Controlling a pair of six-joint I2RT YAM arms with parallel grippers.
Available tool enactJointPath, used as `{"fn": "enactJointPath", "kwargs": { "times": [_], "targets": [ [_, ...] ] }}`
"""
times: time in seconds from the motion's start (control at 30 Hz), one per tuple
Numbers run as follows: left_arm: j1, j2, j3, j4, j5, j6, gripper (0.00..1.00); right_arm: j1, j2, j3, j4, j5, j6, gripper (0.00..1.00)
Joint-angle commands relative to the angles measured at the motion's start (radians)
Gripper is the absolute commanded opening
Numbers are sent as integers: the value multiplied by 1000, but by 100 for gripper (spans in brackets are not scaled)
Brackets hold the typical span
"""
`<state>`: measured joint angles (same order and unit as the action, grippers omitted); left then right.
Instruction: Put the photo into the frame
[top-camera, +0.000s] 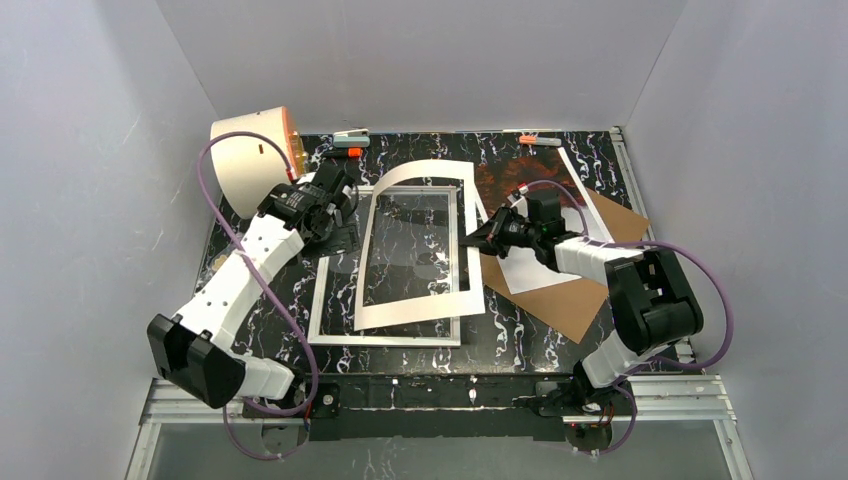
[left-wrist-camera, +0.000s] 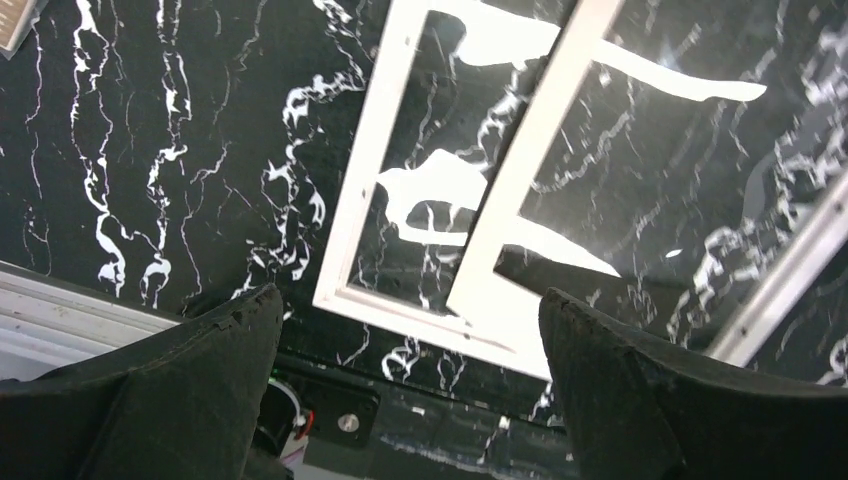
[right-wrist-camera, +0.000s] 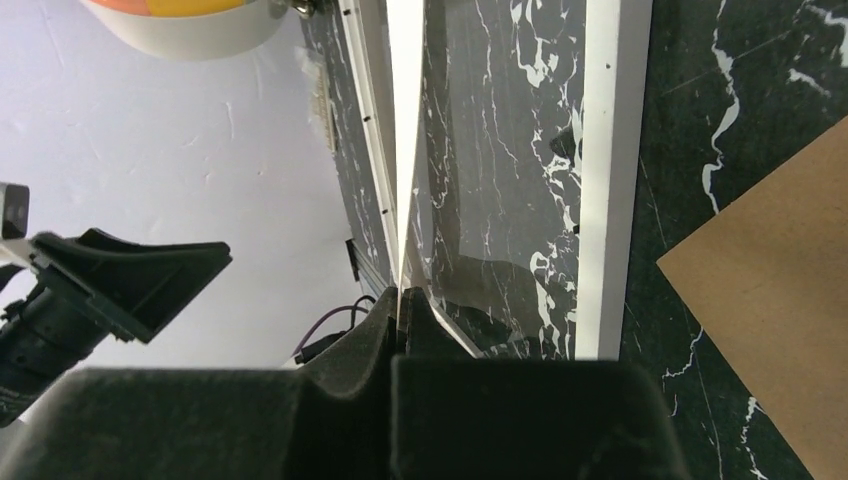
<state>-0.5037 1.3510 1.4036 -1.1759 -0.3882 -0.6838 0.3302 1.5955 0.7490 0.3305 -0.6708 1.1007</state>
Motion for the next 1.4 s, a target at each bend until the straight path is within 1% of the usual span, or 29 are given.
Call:
{"fn": "enactJointPath", "kwargs": {
  "times": [0.0, 0.13, 0.33, 0.5, 0.57, 0.67, 0.8, 0.93, 1.03, 1.23, 1.37],
  "targets": [
    [77, -21, -78, 151, -64, 21, 99, 48, -7, 28, -38, 53, 1, 1],
    [141, -21, -171, 261, -41, 47, 98, 55, -52, 34, -105, 79, -34, 1],
    [245, 1, -290, 394, 102, 95, 96, 53, -121, 103, -297, 165, -152, 1],
    [290, 11, -376, 468, 154, 115, 97, 46, -160, 169, -432, 266, -246, 1],
    [303, 13, -413, 501, 177, 128, 99, 40, -174, 191, -464, 282, -273, 1],
    [309, 29, -448, 555, 213, 149, 98, 39, -199, 223, -495, 272, -315, 1],
    [311, 64, -496, 620, 208, 150, 98, 38, -203, 233, -482, 188, -352, 1],
    [311, 85, -556, 689, 190, 133, 98, 39, -182, 206, -417, 78, -349, 1],
    [311, 80, -598, 739, 185, 127, 95, 41, -157, 197, -390, 19, -356, 1],
    [311, 42, -661, 820, 259, 122, 93, 48, -110, 137, -326, 12, -323, 1],
    [311, 19, -683, 851, 344, 120, 92, 57, -85, 111, -281, 48, -285, 1]
  ]
}}
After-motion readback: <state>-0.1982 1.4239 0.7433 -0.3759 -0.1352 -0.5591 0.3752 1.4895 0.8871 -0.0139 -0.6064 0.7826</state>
